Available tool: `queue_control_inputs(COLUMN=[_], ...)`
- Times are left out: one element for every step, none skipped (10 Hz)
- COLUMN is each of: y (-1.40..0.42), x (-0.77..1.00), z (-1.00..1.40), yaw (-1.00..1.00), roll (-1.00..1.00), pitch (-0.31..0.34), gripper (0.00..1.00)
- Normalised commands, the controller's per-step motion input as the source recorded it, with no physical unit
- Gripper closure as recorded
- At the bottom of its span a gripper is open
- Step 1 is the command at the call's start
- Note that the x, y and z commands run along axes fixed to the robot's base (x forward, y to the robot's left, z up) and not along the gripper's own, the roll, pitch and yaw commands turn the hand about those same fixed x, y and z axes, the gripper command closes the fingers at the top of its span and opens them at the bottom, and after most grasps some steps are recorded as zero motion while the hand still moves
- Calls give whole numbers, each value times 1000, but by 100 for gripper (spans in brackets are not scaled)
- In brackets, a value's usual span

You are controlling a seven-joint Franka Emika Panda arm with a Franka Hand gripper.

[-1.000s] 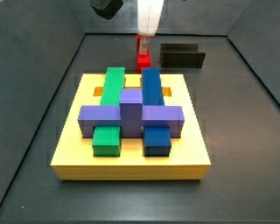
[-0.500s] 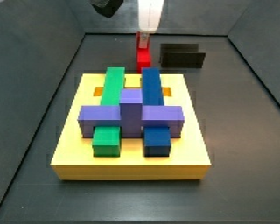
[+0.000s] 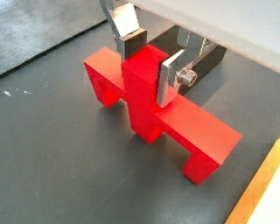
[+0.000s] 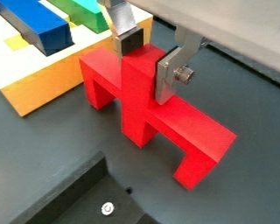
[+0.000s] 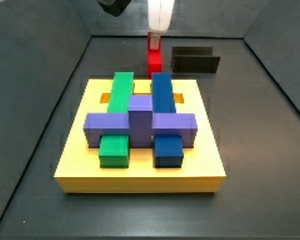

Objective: Pick up the red object. Move up. Move to above the board. Insert the red object.
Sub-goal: Pick up the red object.

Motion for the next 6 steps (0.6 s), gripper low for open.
queue_control_inputs(y=[0,0,0,0,0,0], x=[0,0,0,0,0,0], z=[0,0,0,0,0,0], yaw=[0,0,0,0,0,0], roll=[0,0,0,0,0,0], pitch=[0,0,0,0,0,0], gripper=[100,100,100,100,100,100])
